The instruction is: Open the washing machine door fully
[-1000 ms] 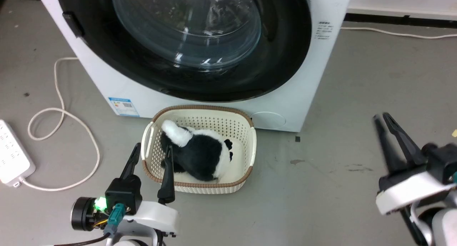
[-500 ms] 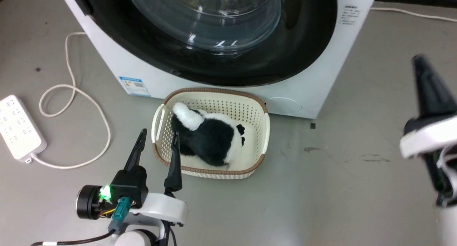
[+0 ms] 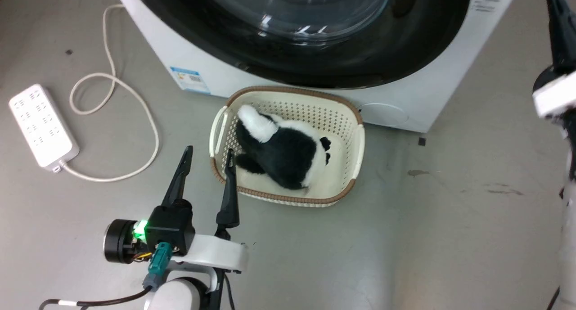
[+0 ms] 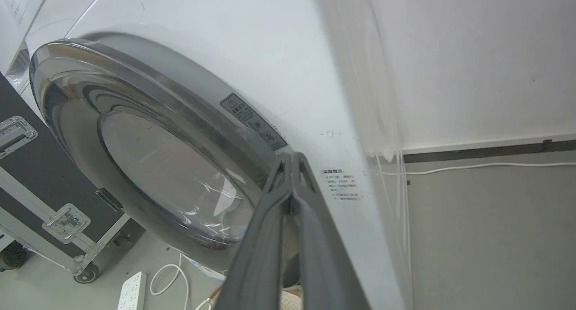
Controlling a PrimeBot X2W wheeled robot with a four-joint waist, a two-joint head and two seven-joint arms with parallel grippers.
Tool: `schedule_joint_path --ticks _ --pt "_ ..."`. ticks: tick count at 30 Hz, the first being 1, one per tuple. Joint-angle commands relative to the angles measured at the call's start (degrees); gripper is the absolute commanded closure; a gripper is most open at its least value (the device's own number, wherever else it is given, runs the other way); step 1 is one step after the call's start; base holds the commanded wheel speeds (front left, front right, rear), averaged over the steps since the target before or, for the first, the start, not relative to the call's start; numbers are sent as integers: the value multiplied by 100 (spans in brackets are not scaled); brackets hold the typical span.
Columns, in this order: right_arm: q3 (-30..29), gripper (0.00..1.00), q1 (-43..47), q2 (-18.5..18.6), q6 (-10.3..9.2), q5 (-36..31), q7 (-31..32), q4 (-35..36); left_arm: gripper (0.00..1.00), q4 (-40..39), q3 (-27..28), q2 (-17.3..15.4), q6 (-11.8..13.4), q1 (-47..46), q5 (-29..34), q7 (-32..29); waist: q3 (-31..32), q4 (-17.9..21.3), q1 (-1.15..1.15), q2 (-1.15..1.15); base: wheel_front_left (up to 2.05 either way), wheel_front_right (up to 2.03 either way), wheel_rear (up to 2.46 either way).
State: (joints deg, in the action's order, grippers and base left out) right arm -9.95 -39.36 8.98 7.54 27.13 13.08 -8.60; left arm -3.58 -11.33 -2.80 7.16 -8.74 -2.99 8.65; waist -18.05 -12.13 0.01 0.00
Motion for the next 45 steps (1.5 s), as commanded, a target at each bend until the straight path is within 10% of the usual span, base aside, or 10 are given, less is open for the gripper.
schedule_joint_path --ticks 1,8,27,45 --pt "-69 100 -236 -8 -2 196 117 -102 0 -36 -68 -5 54 -132 -37 52 -71 -77 -1 0 0 0 0" --pt "-718 100 -1211 -90 -2 1088 1440 -1224 0 -81 -314 -6 208 -271 -113 159 -320 -295 -1 0 0 0 0" --pt "-2373 100 -3329 55 -4 855 3227 -3196 0 -203 -738 -7 551 -544 -270 387 -808 -863 -1 0 0 0 0" --pt "-3590 100 -2745 -597 -5 1302 5669 -2421 0 -119 -809 -8 605 -577 -267 626 -460 -816 -1 0 0 0 0"
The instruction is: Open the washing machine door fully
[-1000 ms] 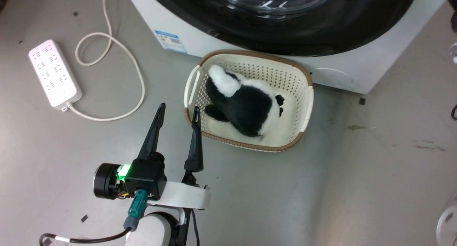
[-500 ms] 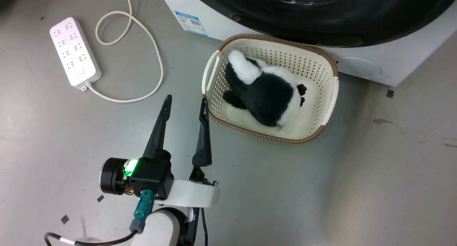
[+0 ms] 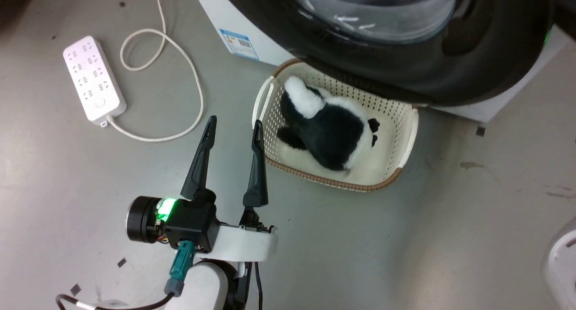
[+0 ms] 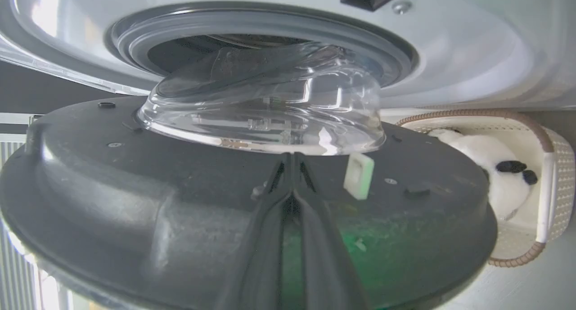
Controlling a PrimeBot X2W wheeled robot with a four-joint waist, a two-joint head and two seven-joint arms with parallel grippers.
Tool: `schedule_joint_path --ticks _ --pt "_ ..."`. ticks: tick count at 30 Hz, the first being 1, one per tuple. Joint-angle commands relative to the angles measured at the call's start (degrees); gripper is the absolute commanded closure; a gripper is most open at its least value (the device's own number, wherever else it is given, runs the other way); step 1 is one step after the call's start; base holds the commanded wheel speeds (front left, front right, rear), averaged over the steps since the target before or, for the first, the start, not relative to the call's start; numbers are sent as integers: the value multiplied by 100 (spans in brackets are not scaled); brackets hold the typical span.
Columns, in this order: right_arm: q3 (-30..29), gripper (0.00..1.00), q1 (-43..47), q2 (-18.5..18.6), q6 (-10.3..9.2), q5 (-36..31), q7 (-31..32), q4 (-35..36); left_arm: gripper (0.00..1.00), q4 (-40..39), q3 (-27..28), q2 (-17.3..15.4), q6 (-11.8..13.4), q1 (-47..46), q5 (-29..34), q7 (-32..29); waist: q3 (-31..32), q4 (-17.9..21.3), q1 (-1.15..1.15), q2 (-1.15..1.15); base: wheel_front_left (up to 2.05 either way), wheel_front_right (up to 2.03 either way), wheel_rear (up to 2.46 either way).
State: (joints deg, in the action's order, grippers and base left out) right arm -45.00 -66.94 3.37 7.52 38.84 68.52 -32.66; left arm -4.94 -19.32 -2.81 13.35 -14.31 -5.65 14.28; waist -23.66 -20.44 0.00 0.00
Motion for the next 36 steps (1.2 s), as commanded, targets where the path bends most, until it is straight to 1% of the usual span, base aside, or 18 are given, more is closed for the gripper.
schedule_joint_path --ticks 1,4,5,7,8,9,10,13,14,15,19,21,25,27,30,31,34,36 --pt "-102 100 88 -41 -3 275 253 -40 0 27 -8 -7 -34 7 -14 72 163 18 0 0 0 0 0" --pt "233 100 456 -46 -3 749 403 -162 0 67 39 -7 -98 112 -9 72 350 60 0 0 0 0 0" --pt "233 100 456 -46 -3 749 403 -162 0 67 39 -7 -98 112 -9 72 350 60 0 0 0 0 0" --pt "731 100 899 -47 -3 1305 348 -298 0 116 94 -7 -157 249 23 72 551 112 0 0 0 0 0" --pt "731 100 899 -47 -3 1305 348 -298 0 116 94 -7 -157 249 23 72 551 112 0 0 0 0 0" --pt "1152 100 1224 -47 -3 1701 271 -377 0 147 133 -7 -203 367 59 72 677 141 0 0 0 0 0" --pt "1152 100 1224 -47 -3 1701 271 -377 0 147 133 -7 -203 367 59 72 677 141 0 0 0 0 0" --pt "1898 100 1723 -48 -3 2363 104 -410 0 204 184 -9 -317 569 146 72 874 180 0 0 0 0 0" --pt "2459 100 2052 -48 -3 2787 -27 -295 0 215 217 -10 -379 686 192 72 968 192 0 0 0 0 0" --pt "2459 100 2052 -48 -3 2787 -27 -295 0 215 217 -10 -379 686 192 72 968 192 0 0 0 0 0" --pt "3643 100 2766 -48 -3 3784 -369 174 0 219 266 -9 -466 892 256 72 1092 208 0 0 0 0 0" --pt "4248 100 3133 -48 -3 4137 -590 495 0 221 260 -9 -491 975 274 72 1125 205 0 0 0 0 0" --pt "5132 100 3715 -48 -3 4466 -1037 979 0 216 226 -9 -522 1059 291 72 1167 180 0 0 0 0 0" --pt "5331 100 3872 -48 -3 4519 -1234 1052 0 214 240 -8 -521 1100 285 72 1187 176 0 0 0 0 0" --pt "5398 100 3977 -49 -3 4542 -1497 1035 0 193 321 -8 -519 1185 273 72 1231 175 0 0 0 0 0" --pt "5277 0 3995 -49 -3 4394 -1827 980 0 176 408 -9 -547 1266 290 72 1283 208 0 0 0 0 0" --pt "5061 0 3978 -39 -3 4225 -2124 1043 0 170 517 -14 -560 1299 312 72 1340 282 0 0 0 0 0" --pt "4884 0 3997 11 -3 4062 -2418 1263 0 154 590 -14 -557 1313 320 72 1406 360 0 0 0 0 0"
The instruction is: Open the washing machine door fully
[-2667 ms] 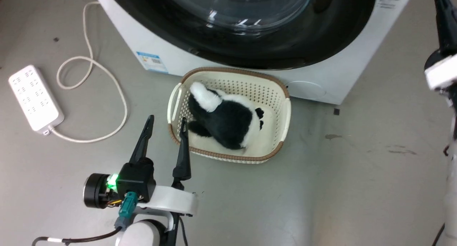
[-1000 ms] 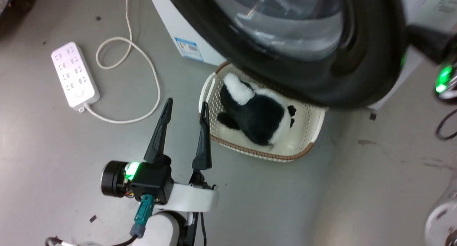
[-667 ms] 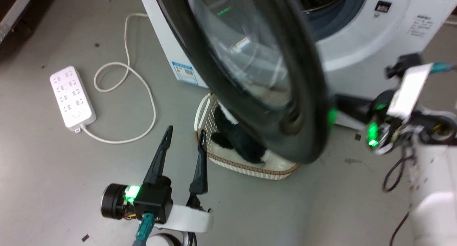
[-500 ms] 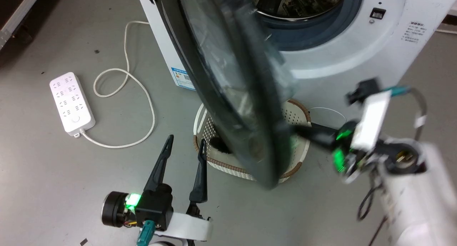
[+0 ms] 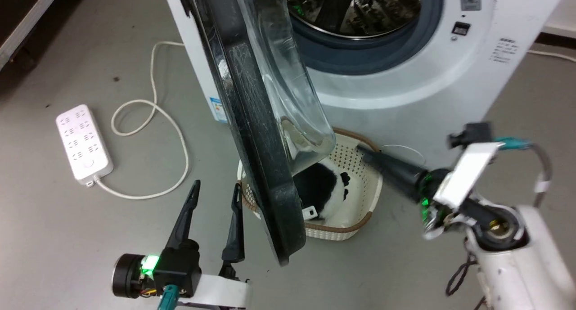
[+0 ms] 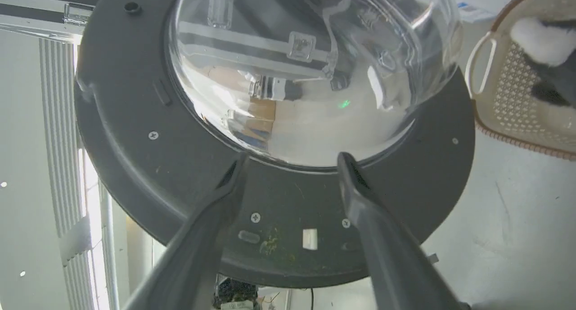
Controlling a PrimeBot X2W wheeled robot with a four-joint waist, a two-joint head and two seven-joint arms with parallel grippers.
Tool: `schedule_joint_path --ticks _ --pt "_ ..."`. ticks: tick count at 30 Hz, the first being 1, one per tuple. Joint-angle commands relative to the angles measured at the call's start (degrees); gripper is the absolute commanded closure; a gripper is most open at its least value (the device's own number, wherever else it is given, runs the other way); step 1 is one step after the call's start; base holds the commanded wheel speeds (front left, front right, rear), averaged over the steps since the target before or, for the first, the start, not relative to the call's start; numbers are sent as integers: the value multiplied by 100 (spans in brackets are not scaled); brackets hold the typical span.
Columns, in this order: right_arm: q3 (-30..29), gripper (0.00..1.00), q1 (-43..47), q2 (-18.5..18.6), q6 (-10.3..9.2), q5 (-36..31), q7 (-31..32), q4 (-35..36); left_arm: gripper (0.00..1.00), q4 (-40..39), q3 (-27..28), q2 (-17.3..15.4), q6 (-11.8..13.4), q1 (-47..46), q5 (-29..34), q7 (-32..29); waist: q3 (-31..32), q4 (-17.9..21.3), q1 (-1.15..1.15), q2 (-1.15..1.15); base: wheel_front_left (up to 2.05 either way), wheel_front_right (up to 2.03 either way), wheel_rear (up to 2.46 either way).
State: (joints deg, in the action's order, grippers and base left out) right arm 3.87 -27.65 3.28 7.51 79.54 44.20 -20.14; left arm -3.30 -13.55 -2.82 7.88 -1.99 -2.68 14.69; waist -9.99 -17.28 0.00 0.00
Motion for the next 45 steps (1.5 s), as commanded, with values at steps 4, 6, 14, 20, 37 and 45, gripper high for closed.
schedule_joint_path --ticks 4,6,14,20,37,45 --pt "-293 0 192 273 -2 -697 -1014 886 0 -30 166 -12 -79 119 -75 30 165 229 0 0 0 0 0" --pt "-308 0 310 509 -2 -1242 -1676 1381 0 4 306 -11 -157 164 -194 30 241 338 0 0 0 0 0" --pt "251 0 1238 1802 -2 -4885 -5104 2296 0 -75 1058 -100 -474 455 -239 30 562 979 0 0 0 0 0" --pt "-371 0 2030 1260 -2 -6766 -5754 2429 0 -40 1224 -106 -674 558 -200 30 575 1286 0 0 0 0 0" --pt "-612 0 3287 -34 -2 -8018 -5919 2533 0 115 1355 -33 -797 806 -197 30 759 1582 0 0 0 0 0" --pt "-587 0 3312 -39 -2 -7768 -5920 2429 100 232 1392 -16 -875 855 -244 30 878 1565 0 0 0 0 0"
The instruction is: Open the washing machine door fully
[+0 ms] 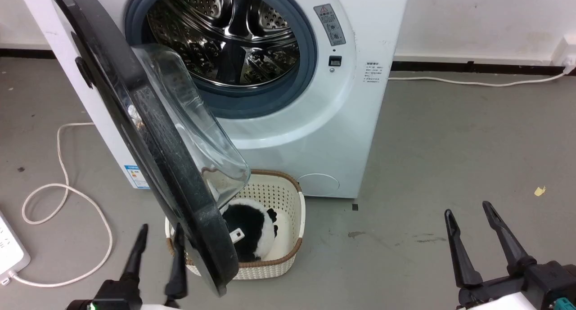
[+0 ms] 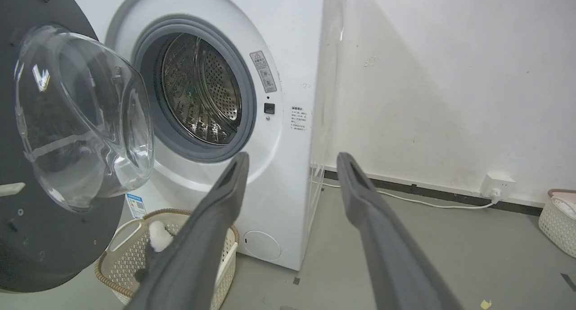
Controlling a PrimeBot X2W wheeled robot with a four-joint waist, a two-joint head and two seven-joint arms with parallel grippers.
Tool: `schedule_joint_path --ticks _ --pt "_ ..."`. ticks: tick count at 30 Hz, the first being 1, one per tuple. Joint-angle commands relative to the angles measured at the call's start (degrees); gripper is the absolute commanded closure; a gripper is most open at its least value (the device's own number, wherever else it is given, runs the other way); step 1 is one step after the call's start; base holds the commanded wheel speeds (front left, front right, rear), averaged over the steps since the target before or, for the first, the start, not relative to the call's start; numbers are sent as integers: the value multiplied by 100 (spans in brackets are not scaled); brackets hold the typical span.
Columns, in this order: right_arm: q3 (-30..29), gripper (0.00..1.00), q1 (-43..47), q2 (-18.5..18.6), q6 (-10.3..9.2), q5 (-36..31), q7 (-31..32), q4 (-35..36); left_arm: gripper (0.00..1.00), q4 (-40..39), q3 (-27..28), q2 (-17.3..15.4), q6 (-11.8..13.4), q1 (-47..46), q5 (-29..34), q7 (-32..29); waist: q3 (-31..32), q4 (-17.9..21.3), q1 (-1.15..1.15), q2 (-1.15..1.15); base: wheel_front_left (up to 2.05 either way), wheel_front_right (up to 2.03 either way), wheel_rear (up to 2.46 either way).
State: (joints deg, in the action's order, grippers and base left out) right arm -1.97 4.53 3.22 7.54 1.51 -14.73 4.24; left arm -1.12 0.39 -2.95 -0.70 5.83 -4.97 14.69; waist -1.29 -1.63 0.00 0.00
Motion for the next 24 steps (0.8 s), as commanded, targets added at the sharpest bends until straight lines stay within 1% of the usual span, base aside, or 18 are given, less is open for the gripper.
schedule_joint_path --ticks 1,5,8,10,12,17,21,24 --pt "0 0 89 -34 -5 45 -26 -11 100 17 5 -2 -35 79 -18 30 17 1 0 0 0 0 0" --pt "-3 0 75 -34 -5 85 -27 1 100 -8 66 0 -74 84 -9 30 46 9 0 0 0 0 0" --pt "8 0 84 -34 -5 109 -27 31 100 -307 283 4 -19 -4 -120 30 78 17 0 0 0 0 0" --pt "-2 0 85 -34 -5 121 -27 41 100 -567 442 5 65 -103 -184 30 80 14 0 0 0 0 0" --pt "-10 0 84 -34 -5 128 -27 48 100 -918 611 5 201 -248 -325 30 87 10 0 0 0 0 0" --pt "13 0 84 -34 -5 118 -27 51 100 -1854 978 6 426 -712 -385 30 110 7 0 0 0 0 0" --pt "15 0 88 -34 -5 137 -27 37 100 -2503 1103 6 381 -1077 -410 30 129 3 0 0 0 0 0" --pt "16 0 92 -34 -5 140 -27 27 100 -2726 1088 6 318 -1221 -412 30 135 6 0 0 0 0 0"
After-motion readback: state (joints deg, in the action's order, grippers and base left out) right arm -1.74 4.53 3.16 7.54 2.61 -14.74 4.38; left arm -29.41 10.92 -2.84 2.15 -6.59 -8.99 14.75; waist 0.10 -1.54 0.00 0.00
